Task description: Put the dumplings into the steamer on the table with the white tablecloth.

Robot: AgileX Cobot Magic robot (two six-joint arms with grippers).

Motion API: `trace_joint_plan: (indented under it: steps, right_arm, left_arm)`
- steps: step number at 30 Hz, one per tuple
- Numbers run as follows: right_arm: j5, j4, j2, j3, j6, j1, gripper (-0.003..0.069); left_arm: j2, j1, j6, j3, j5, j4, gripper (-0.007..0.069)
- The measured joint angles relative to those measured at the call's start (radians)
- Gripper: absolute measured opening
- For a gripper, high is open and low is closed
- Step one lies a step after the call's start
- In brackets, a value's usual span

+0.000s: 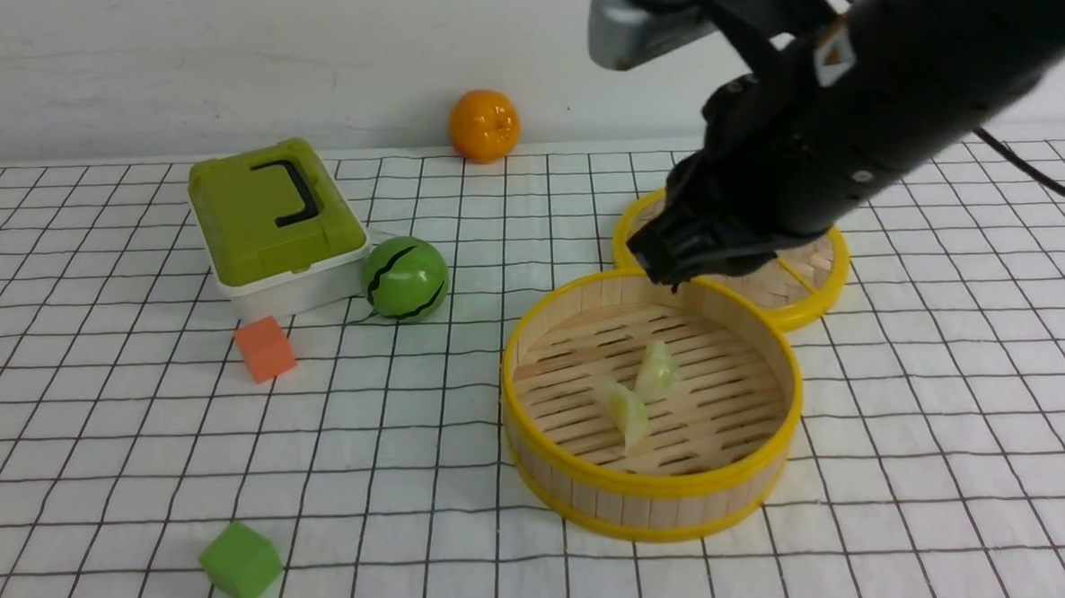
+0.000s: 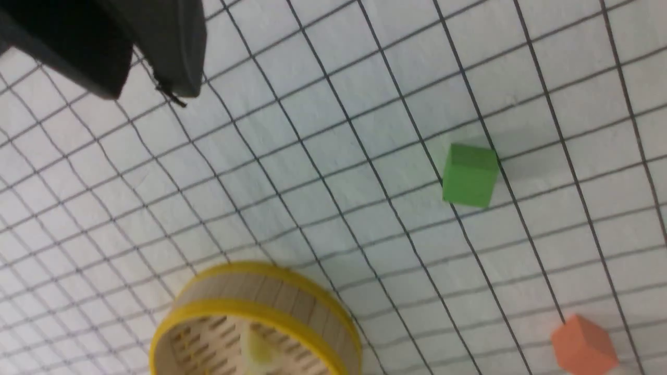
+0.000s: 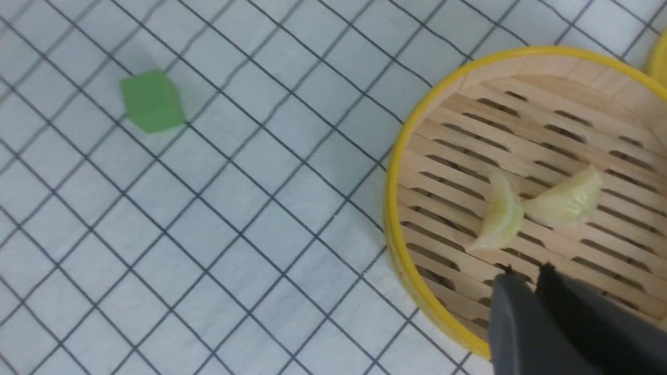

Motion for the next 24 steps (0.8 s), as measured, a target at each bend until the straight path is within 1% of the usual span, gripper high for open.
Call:
trace_joint_plan:
  steps: [2, 3, 5, 6, 8, 9, 11, 12, 13, 14, 20, 24]
  right_arm:
    - [-0.087, 0.043, -0.085, 0.094, -0.042, 0.000, -0.0005]
    - [-0.136, 0.065, -0.134, 0.147, -0.065, 0.000, -0.0015]
    - [-0.184, 0.091, -0.193, 0.209, -0.093, 0.000, -0.0021]
    - [-0.234, 0.107, -0.233, 0.251, -0.113, 0.000, -0.0022]
    - [-0.363, 0.167, -0.369, 0.391, -0.175, 0.000, -0.0022]
    - [-0.382, 0.176, -0.388, 0.410, -0.189, 0.000, -0.0022]
    - [-0.496, 0.221, -0.491, 0.519, -0.231, 0.000, -0.0022]
    - [-0.496, 0.224, -0.499, 0.527, -0.231, 0.000, -0.0022]
    - [-0.574, 0.247, -0.566, 0.596, -0.246, 0.000, -0.0022]
    - [-0.610, 0.256, -0.598, 0.629, -0.248, 0.000, -0.0022]
    - [-0.728, 0.273, -0.726, 0.731, -0.257, 0.000, -0.0020]
    - [-0.730, 0.274, -0.762, 0.746, -0.258, 0.000, -0.0018]
  left_arm:
    - [-0.070, 0.000, -0.006, 0.044, -0.039, 0.007, 0.0004]
    - [-0.101, 0.000, -0.008, 0.069, -0.064, 0.010, -0.0013]
    - [-0.132, 0.000, -0.009, 0.103, -0.102, 0.009, -0.0013]
    - [-0.149, 0.000, -0.010, 0.115, -0.119, 0.012, -0.0013]
    - [-0.183, 0.000, -0.012, 0.164, -0.205, 0.015, -0.0013]
    - [-0.184, 0.000, -0.012, 0.167, -0.209, 0.016, -0.0013]
    - [-0.187, 0.000, -0.012, 0.181, -0.244, 0.022, -0.0013]
    - [-0.187, 0.000, -0.012, 0.182, -0.245, 0.022, -0.0013]
    - [-0.187, 0.000, -0.012, 0.190, -0.250, 0.024, -0.0013]
    - [-0.187, 0.000, -0.012, 0.191, -0.249, 0.024, -0.0013]
    - [-0.187, 0.000, -0.012, 0.191, -0.233, 0.025, -0.0013]
    - [-0.187, 0.000, -0.012, 0.191, -0.230, 0.026, -0.0013]
